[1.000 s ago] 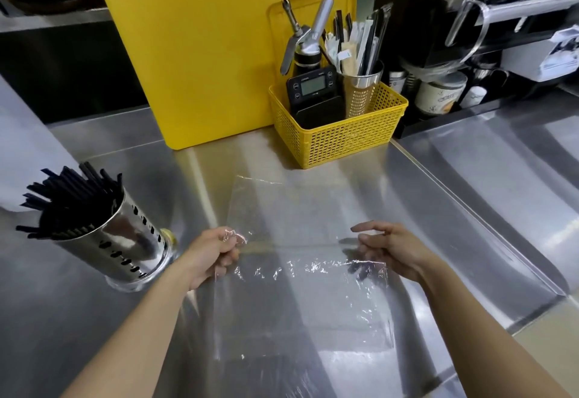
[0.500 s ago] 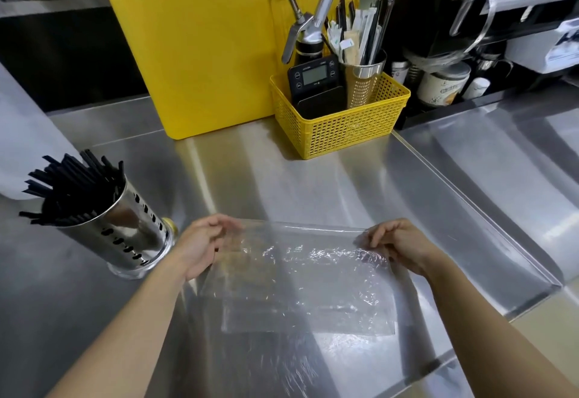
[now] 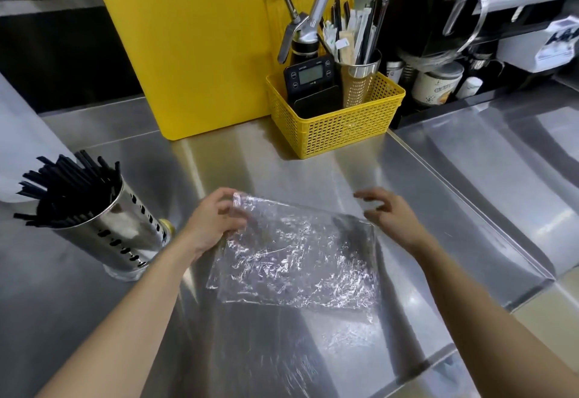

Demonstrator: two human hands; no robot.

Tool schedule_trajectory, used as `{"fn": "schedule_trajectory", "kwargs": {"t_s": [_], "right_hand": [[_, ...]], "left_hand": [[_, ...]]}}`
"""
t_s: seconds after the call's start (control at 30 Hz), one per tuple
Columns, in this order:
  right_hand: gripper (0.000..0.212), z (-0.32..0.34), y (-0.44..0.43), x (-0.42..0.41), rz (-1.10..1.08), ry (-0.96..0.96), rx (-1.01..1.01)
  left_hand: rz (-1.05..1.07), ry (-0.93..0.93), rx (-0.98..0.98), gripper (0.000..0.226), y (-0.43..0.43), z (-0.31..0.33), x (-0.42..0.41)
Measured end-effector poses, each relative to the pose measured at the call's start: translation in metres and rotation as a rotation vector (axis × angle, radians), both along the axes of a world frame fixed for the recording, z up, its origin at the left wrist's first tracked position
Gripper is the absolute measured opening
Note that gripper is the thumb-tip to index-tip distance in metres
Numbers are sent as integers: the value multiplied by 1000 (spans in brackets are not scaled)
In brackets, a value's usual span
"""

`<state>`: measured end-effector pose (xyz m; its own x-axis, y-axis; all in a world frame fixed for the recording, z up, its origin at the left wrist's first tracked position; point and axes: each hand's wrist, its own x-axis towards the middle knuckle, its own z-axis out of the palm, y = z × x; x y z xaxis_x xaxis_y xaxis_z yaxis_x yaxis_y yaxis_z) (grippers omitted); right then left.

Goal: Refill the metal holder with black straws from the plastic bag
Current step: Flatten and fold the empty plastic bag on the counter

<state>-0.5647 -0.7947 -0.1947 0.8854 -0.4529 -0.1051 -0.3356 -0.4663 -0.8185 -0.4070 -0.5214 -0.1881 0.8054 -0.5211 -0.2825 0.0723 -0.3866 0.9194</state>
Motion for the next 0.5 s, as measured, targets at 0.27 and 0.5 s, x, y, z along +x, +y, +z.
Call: {"fn": "schedule_trajectory", "kwargs": {"t_s": [0.27,0.5], "right_hand": [[20,39,32,37,404,186,152],[7,35,30,31,232,-27,418]], "left_hand": [[-155,-106,-237,42,-25,29,-1],[231,-49,-483,23,8,26,15]]}}
